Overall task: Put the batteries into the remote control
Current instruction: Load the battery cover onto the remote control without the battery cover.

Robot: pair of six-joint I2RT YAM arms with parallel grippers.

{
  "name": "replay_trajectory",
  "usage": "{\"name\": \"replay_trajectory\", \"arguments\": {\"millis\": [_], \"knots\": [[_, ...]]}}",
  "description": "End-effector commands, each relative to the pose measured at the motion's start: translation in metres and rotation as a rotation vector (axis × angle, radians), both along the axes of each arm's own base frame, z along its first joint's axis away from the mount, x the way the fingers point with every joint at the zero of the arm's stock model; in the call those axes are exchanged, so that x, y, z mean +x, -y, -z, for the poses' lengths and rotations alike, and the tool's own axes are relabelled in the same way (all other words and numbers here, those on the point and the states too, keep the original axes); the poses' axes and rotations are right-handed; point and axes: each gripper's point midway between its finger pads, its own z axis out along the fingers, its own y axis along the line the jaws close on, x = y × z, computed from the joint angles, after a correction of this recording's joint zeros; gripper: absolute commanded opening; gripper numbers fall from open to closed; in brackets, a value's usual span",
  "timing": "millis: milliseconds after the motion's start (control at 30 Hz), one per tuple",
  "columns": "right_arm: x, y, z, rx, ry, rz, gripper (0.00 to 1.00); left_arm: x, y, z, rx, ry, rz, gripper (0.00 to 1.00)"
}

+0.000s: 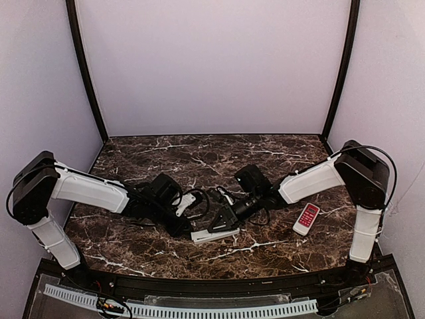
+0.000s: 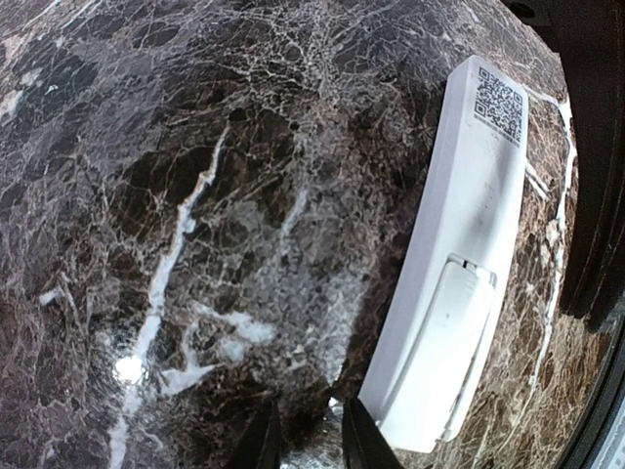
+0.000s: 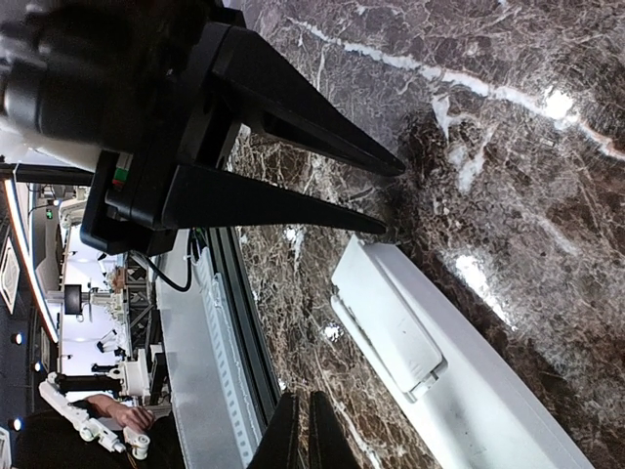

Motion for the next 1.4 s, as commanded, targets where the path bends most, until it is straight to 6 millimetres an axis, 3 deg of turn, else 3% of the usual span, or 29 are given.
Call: {"name": "replay_trajectory", "arguments": {"millis": [0, 567, 833, 967, 1133, 1367], "knots": [[0.0, -0.007, 0.001, 0.012, 0.007, -0.008, 0.05, -0.005, 0.002, -0.002, 0.0, 0.0, 0.032, 0.22], [0.0, -0.008, 0.002, 0.013, 0.001, -0.012, 0.05, -0.007, 0.005, -0.011, 0.014, 0.038, 0.06, 0.24], [0.001, -0.009, -0.002, 0.019, 0.016, -0.014, 0.05, 0.004, -0.002, -0.025, 0.017, 0.091, -0.001, 0.38], [0.003, -0.009, -0.006, 0.019, 0.034, -0.014, 0.05, 0.011, -0.006, -0.036, -0.006, 0.114, -0.035, 0.38], [0.013, -0.004, -0.011, 0.017, 0.053, 0.024, 0.05, 0.003, 0.011, -0.055, -0.131, 0.098, 0.031, 0.39], [0.029, 0.014, -0.018, 0.018, 0.064, 0.1, 0.05, -0.01, 0.031, -0.046, -0.169, -0.005, 0.111, 0.45]]}}
